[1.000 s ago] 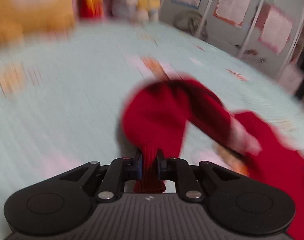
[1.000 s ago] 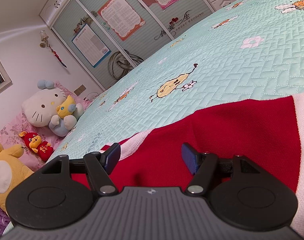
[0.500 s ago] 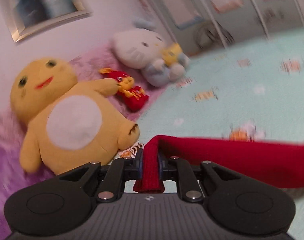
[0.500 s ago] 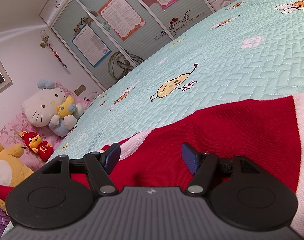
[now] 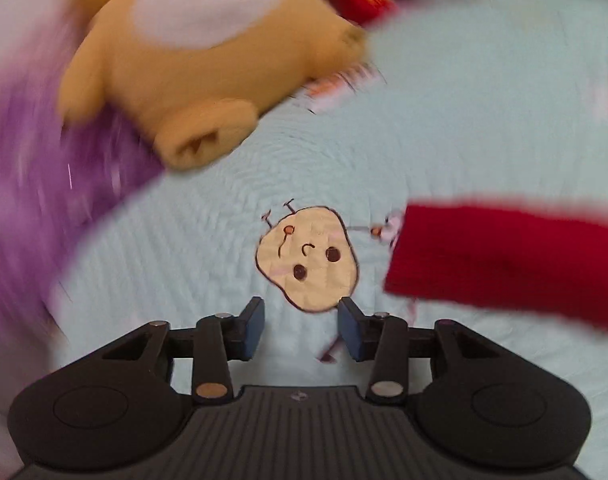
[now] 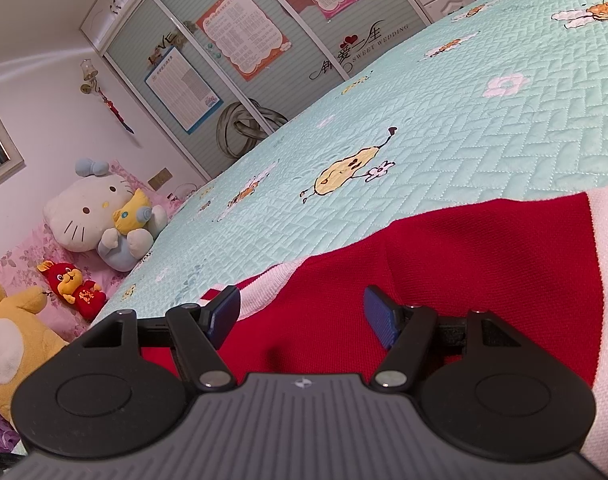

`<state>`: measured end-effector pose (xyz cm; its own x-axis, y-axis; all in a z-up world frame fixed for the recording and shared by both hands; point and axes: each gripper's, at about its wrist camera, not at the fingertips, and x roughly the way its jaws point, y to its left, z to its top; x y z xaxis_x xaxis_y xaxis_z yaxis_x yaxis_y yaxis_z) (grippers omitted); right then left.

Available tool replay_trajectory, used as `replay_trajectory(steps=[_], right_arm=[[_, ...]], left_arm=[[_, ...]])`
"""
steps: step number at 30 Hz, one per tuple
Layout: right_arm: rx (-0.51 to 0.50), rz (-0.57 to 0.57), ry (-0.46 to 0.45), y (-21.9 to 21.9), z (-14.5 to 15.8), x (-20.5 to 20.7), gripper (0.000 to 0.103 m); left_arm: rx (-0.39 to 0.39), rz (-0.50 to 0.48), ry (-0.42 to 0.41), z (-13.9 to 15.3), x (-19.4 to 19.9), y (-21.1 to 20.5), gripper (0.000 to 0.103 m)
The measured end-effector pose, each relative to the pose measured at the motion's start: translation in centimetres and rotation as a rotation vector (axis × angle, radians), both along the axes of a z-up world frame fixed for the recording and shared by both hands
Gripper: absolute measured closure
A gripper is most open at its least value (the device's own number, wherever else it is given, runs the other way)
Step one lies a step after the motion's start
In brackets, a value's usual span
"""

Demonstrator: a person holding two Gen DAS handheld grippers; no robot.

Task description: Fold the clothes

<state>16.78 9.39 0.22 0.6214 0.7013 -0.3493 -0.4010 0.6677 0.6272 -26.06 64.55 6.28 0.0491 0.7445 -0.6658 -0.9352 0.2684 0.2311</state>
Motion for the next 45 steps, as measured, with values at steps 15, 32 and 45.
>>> replay_trajectory(steps=[15,32,45], right_arm=[[-0.008,0.0,-0.003,0.2,0.1,-0.1,0.034],[-0.022,0.004,-0.009,0.3,0.1,-0.2,0.033],[-0.072,-0.004,-0.027,0.9,0.4,-0.5,0.033]], left_arm=[[-0.303,-0.223,-0.91,-5.5,4.8,-15.8,0.026],[-0.271,-0.218,-1.09,-5.2,7.3,-14.8,0.0],[-0.329,-0.307,-1.154,-6.3,4.7,-13.9,0.025]])
